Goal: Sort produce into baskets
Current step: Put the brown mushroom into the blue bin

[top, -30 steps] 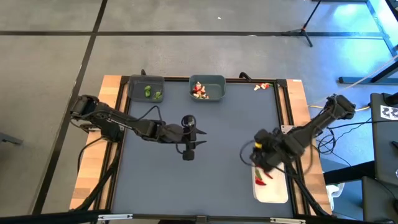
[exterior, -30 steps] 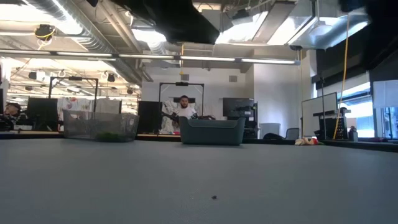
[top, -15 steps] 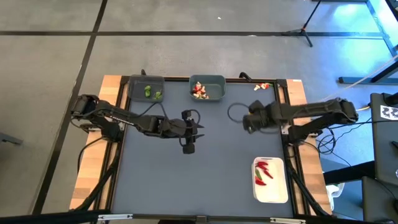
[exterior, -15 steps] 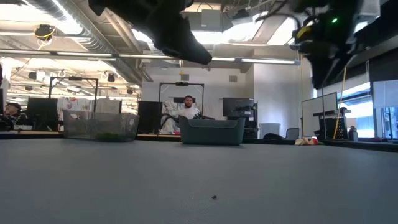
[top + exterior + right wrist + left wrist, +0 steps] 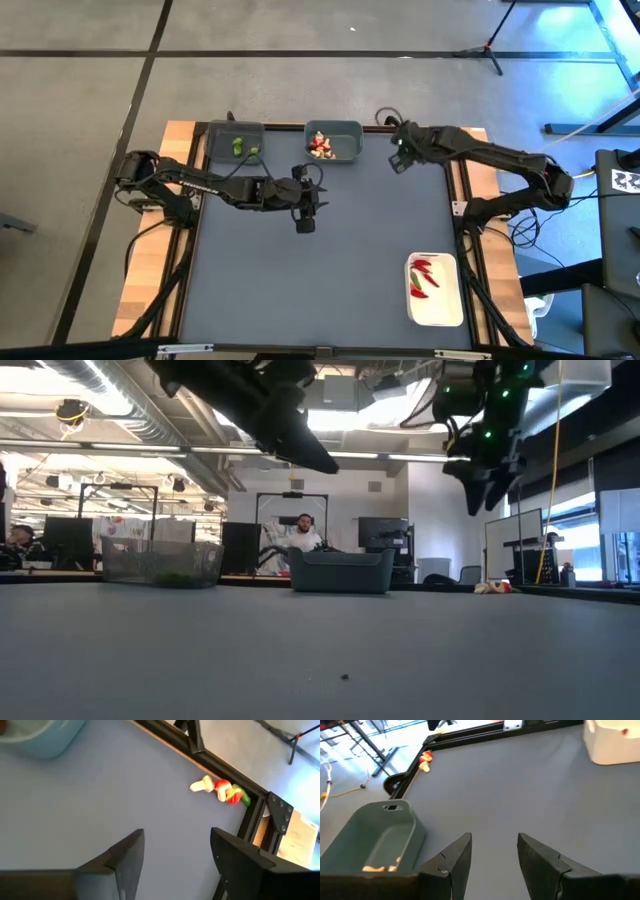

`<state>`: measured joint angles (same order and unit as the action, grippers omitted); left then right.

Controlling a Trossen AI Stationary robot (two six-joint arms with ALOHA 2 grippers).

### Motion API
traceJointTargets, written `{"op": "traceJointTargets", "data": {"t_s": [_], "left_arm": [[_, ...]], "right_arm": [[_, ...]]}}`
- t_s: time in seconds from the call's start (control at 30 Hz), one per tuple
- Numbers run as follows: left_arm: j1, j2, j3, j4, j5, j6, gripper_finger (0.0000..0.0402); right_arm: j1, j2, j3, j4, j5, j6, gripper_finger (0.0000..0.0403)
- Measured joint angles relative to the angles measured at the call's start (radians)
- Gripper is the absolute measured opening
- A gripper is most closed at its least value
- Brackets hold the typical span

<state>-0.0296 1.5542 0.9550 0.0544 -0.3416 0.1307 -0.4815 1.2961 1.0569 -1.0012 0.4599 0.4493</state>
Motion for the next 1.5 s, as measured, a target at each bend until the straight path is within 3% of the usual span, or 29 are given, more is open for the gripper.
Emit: {"op": "traceJointTargets", "data": {"t_s": [0.37,0.8,1.3,1.5], "left_arm": [[0.064,0.001,0.000,0.001,0.000,0.001,0.0155],[0.096,0.001,0.000,0.001,0.000,0.006,0.0155],[0.112,0.001,0.000,0.010,0.001,0.029,0.0155],[0.124,0.001,0.000,0.010,0.001,0.028,0.0155]], "right_arm": [[-0.319,0.141,0.000,0.180,-0.120,-0.245,0.0204],[-0.613,0.344,0.003,0.298,-0.222,-0.370,0.0204],[-0.654,0.510,0.135,0.251,-0.288,-0.401,0.0204],[-0.661,0.521,0.145,0.255,-0.313,-0.405,0.0204]]}}
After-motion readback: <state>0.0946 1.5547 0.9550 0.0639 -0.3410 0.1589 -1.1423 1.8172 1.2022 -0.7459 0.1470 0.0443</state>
